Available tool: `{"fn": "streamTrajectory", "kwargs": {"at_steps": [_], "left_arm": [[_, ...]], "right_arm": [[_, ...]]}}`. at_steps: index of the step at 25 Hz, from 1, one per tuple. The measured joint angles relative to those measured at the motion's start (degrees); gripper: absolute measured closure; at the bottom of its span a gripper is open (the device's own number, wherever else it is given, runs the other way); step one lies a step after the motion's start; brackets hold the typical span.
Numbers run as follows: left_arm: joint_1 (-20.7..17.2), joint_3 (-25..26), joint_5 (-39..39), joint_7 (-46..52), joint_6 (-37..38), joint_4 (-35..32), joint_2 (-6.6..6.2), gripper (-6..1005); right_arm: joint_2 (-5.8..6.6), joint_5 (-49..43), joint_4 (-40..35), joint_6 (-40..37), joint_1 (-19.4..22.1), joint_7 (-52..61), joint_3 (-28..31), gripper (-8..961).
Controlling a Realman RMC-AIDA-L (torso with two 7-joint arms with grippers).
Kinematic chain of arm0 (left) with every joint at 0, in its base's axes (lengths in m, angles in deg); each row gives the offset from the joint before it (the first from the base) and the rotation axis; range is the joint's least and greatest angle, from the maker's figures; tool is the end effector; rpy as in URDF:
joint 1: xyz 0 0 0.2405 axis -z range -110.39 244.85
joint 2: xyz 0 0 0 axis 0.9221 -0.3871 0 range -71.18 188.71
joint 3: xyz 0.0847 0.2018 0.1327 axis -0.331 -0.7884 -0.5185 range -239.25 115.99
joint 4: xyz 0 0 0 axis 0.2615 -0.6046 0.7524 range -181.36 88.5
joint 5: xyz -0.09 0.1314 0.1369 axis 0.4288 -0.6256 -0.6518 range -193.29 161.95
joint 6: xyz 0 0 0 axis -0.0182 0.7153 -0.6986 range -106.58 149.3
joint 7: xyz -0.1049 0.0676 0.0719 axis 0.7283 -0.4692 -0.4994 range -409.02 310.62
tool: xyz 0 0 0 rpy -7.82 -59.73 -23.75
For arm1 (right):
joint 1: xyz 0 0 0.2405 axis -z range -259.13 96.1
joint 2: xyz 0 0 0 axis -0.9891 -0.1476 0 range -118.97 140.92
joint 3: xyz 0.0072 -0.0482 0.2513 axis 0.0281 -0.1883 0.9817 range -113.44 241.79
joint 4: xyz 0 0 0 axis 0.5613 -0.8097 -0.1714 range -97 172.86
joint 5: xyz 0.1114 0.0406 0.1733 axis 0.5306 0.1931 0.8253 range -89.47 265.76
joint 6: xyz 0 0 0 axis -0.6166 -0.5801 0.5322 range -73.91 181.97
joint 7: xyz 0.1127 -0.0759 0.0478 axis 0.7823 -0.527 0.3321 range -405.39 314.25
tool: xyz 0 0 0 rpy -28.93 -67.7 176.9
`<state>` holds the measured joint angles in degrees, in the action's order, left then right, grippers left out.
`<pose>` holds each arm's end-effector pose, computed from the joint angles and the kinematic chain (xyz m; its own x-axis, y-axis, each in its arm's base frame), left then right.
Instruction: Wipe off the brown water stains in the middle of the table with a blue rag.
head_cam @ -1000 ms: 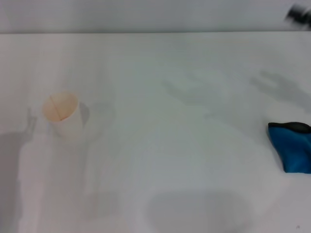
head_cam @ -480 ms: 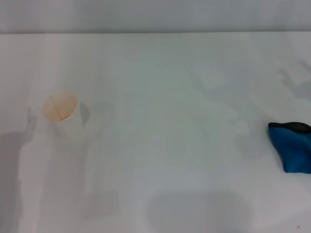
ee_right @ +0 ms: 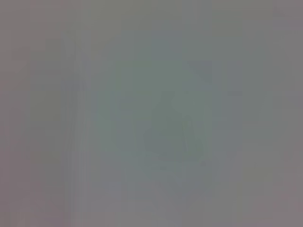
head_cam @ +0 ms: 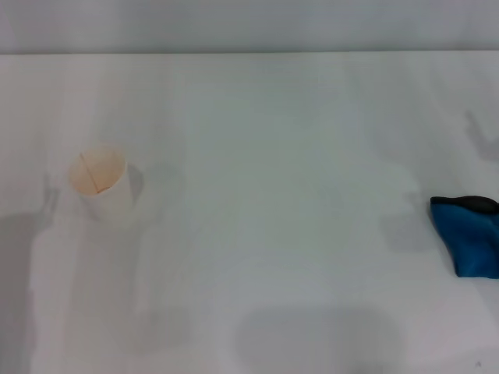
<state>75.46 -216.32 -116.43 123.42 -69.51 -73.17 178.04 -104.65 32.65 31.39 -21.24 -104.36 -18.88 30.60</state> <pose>-0.3231 0.2268 -0.0094 0.6480 -0.2743 0.7105 0.7566 0.1243 -0.6420 0.3589 0.3189 0.0505 0.6773 0.1078 -0.7278 -0.7057 -0.1845 -0.6841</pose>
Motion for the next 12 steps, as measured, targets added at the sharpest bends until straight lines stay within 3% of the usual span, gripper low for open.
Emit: {"fn": "streamTrajectory", "kwargs": {"at_steps": [12], "left_arm": [[0.54, -0.05, 2.13, 0.0, 2.17, -0.28, 0.09, 125]], "right_arm": [[0.1, 0.1, -0.05, 2.03, 0.33, 0.23, 0.08, 246]]}}
